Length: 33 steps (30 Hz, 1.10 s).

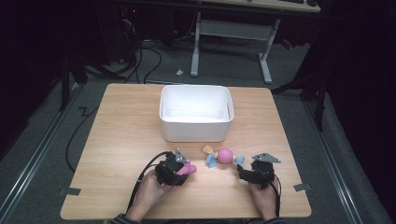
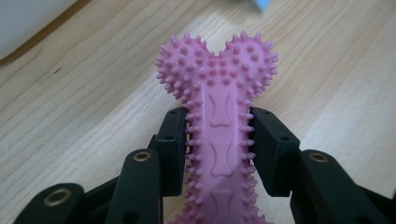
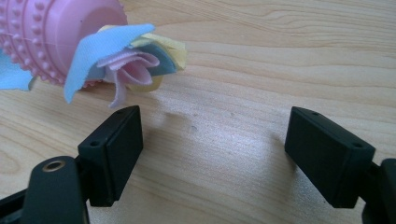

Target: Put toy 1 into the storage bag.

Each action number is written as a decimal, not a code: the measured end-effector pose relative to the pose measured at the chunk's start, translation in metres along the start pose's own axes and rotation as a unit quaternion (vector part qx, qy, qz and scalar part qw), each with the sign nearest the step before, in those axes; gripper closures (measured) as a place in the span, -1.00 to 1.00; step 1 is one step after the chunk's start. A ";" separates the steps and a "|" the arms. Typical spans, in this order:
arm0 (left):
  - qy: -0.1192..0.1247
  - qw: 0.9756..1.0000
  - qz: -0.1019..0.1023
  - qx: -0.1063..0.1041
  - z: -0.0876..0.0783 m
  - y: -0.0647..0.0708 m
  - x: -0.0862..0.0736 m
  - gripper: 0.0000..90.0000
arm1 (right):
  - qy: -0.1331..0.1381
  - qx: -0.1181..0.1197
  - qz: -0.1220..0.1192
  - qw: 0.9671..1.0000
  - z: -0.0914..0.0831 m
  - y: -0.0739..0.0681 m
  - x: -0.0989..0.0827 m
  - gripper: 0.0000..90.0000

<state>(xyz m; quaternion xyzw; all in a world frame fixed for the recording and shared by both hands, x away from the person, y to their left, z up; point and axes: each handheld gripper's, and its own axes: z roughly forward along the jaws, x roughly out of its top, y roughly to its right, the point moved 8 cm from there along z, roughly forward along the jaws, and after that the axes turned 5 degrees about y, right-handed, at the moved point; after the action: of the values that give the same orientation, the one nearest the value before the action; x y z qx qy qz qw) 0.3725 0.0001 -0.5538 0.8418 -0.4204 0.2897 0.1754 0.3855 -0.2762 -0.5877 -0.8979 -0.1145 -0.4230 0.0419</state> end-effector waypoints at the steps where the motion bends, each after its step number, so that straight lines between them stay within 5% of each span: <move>1: 0.003 1.000 -0.002 0.000 -0.002 0.000 0.001 0.31 | 0.000 0.000 0.000 1.000 0.000 0.000 0.000 -0.57; 12: 0.016 1.000 -0.005 -0.007 -0.021 -0.009 0.009 0.31 | -0.001 0.002 0.000 1.000 0.000 -0.001 0.000 -0.57; 33: 0.051 0.998 -0.003 0.024 -0.074 -0.047 0.041 0.31 | 0.000 0.006 -0.004 1.000 0.000 -0.002 0.000 -0.57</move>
<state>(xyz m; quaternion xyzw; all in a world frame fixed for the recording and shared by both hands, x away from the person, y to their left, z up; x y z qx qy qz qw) 0.4052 0.0426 -0.4730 0.8312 -0.4009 0.3420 0.1774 0.3851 -0.2746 -0.5876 -0.8972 -0.1202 -0.4225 0.0454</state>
